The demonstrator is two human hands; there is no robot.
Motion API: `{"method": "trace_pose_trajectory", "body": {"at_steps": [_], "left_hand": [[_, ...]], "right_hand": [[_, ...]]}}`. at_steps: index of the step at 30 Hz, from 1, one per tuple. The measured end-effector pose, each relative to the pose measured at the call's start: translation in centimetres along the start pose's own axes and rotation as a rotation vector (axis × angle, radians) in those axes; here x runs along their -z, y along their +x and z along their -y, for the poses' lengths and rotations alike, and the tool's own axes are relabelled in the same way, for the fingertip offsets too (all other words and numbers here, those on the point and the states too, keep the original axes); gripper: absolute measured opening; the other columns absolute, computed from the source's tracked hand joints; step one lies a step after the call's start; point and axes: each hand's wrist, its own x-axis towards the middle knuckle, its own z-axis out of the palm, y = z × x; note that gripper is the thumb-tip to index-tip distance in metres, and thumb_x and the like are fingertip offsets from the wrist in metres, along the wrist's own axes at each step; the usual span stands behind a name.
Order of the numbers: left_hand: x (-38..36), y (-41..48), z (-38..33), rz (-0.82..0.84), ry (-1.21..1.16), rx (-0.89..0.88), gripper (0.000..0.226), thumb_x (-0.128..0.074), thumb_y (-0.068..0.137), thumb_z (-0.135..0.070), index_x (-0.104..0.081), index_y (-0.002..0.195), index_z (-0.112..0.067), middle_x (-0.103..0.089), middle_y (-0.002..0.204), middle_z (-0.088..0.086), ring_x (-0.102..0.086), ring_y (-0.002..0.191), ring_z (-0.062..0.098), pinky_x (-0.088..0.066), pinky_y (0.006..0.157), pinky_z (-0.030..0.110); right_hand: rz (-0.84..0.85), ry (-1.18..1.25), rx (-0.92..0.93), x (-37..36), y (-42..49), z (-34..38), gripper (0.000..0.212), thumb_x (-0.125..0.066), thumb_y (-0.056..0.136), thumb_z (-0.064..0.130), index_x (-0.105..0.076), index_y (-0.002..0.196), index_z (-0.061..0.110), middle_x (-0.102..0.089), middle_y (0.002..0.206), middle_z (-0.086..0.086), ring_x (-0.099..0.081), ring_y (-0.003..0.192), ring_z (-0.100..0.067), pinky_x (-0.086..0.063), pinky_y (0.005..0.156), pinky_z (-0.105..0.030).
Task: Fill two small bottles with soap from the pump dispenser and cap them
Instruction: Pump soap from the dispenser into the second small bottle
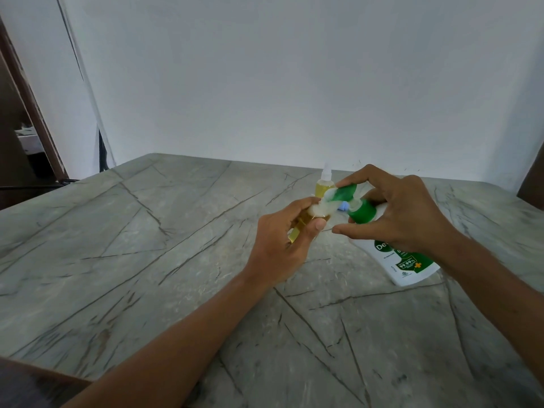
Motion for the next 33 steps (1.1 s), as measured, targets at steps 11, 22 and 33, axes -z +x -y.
{"method": "trace_pose_trajectory", "body": {"at_steps": [11, 22, 33], "left_hand": [[-0.04, 0.00, 0.20, 0.017, 0.021, 0.009, 0.040, -0.057, 0.095, -0.039, -0.062, 0.125, -0.013, -0.073, 0.089, 0.004, -0.069, 0.076, 0.023, -0.056, 0.059, 0.045], [-0.09, -0.16, -0.01, 0.007, 0.028, -0.016, 0.036, -0.060, 0.094, -0.033, -0.063, 0.124, -0.013, -0.072, 0.091, 0.002, -0.068, 0.073, 0.020, -0.056, 0.058, 0.044], [-0.20, -0.08, 0.30, 0.013, 0.026, 0.016, 0.038, -0.057, 0.096, -0.039, -0.062, 0.125, -0.015, -0.073, 0.089, 0.006, -0.070, 0.077, 0.025, -0.057, 0.061, 0.047]], "right_hand": [[0.027, -0.018, -0.017, 0.05, 0.01, -0.09, 0.062, -0.079, 0.057, 0.057, -0.052, 0.111, 0.039, -0.062, 0.072, 0.026, -0.063, 0.076, 0.010, -0.046, 0.062, -0.004], [-0.014, 0.038, -0.022, -0.15, -0.09, -0.49, 0.051, -0.081, 0.060, 0.049, -0.061, 0.101, 0.027, -0.071, 0.066, 0.005, -0.067, 0.065, -0.002, -0.053, 0.061, -0.016], [0.055, -0.031, -0.037, 0.12, 0.00, -0.49, 0.064, -0.080, 0.056, 0.057, -0.051, 0.111, 0.041, -0.063, 0.068, 0.022, -0.064, 0.071, 0.003, -0.051, 0.063, -0.013]]}}
